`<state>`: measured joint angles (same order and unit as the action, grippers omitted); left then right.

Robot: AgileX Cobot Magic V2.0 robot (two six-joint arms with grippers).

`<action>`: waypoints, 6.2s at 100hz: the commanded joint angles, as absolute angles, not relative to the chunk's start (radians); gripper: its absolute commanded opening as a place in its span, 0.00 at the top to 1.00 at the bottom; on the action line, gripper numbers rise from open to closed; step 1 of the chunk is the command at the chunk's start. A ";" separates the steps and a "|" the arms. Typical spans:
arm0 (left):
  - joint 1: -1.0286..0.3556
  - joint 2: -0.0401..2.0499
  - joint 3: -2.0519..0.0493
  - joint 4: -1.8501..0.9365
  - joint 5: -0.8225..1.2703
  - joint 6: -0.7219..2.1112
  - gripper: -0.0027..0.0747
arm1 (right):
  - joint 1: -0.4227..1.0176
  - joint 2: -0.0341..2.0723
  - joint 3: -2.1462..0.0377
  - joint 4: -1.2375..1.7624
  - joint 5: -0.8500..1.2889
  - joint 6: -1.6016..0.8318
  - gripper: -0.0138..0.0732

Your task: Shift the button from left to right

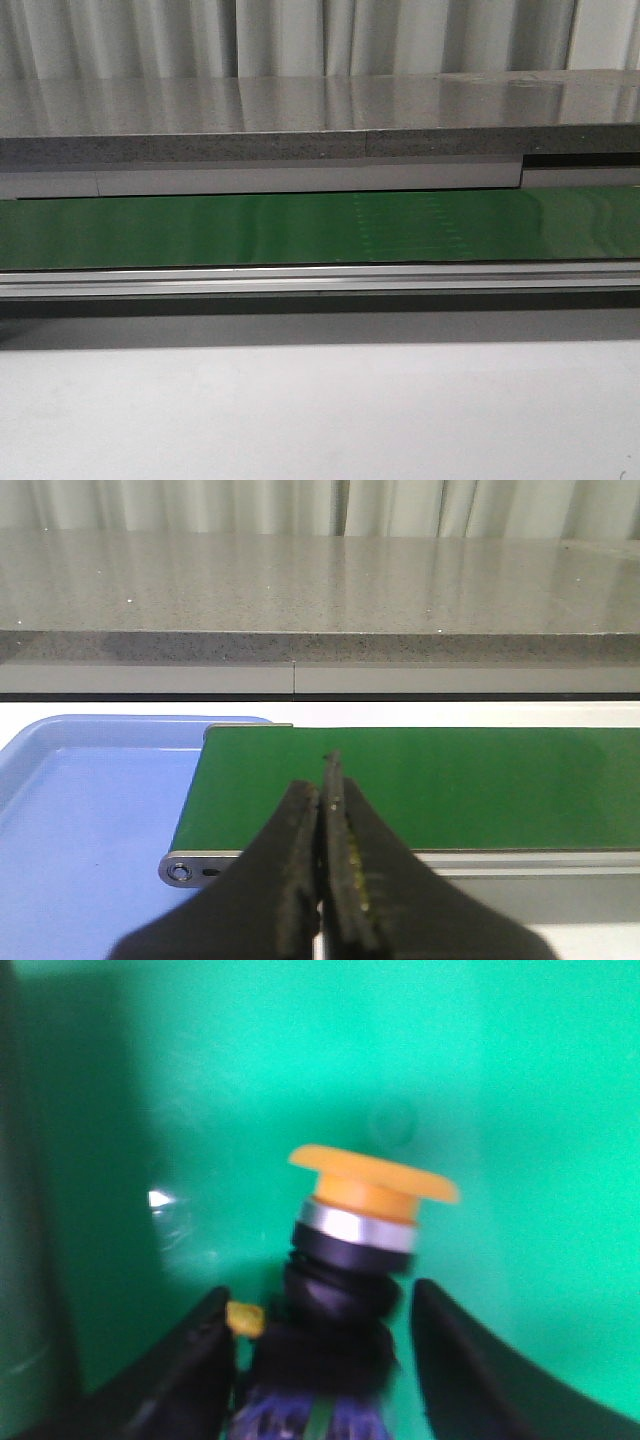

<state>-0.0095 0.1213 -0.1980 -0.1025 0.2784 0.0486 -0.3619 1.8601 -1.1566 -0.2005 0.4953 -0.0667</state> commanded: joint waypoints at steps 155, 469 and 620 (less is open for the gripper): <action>-0.016 0.131 -0.226 -0.107 0.209 0.048 0.99 | 0.102 0.732 -0.584 0.076 0.168 -0.012 0.18; -0.016 0.131 -0.226 -0.107 0.209 0.048 0.99 | 0.101 -0.029 0.013 0.014 0.005 -0.013 0.92; -0.016 -0.036 0.054 0.000 -0.075 -0.068 0.99 | 0.101 -0.029 0.013 0.014 0.005 -0.013 0.92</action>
<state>-0.0095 -0.0043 -0.0037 0.0000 0.0107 -0.0602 0.1001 -0.0109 0.0281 0.0233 0.0891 -0.0102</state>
